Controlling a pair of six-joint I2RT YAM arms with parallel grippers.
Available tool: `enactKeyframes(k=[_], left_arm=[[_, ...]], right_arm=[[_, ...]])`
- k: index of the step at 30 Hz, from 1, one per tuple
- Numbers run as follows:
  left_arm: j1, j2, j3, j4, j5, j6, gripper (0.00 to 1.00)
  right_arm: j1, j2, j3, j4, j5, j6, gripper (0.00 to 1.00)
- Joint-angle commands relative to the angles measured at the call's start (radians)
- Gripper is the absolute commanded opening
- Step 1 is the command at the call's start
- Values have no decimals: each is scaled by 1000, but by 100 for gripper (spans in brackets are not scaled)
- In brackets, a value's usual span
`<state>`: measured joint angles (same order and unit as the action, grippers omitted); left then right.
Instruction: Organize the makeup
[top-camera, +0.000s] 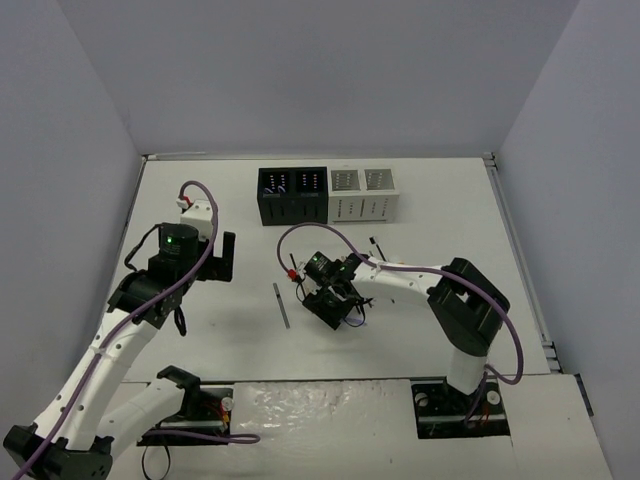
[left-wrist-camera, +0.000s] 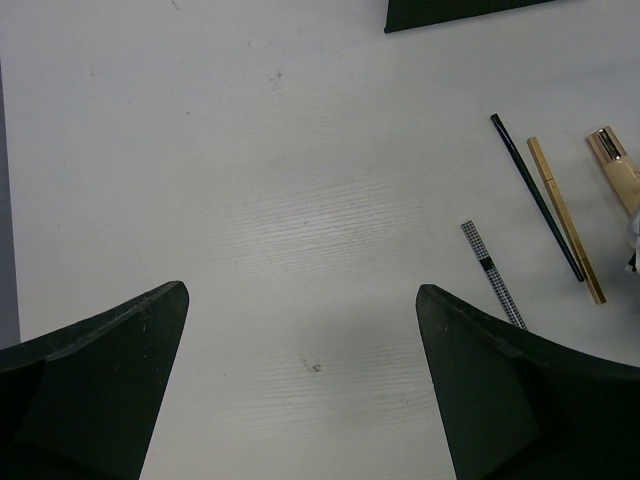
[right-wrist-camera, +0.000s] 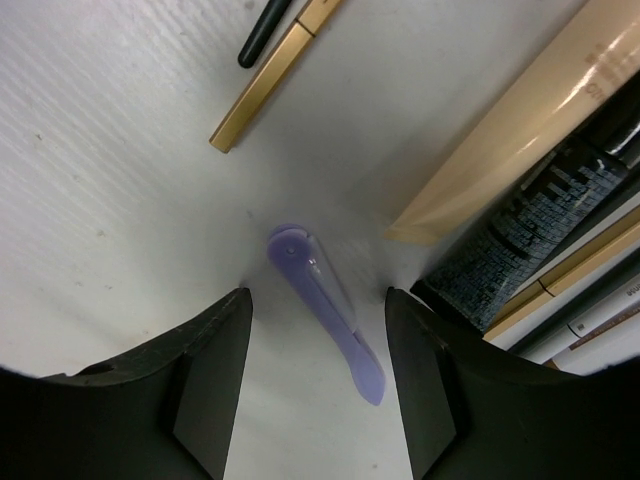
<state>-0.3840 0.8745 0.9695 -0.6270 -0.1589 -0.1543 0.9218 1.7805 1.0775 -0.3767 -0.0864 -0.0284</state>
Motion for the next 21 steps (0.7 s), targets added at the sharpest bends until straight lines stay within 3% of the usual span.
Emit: enactKeyframes(k=[1,14,21], left_arm=[[14,-29,18,71,-33,-10,97],[24,-31,17,73,-34,-10,97],[24,-42,15,72,-37,-13,97]], right_arm=[[0,7,42,-74,-17,-62,52],[5,66,58,-96,-41,-88,38],[17,76,64,-102,-41,-91,18]])
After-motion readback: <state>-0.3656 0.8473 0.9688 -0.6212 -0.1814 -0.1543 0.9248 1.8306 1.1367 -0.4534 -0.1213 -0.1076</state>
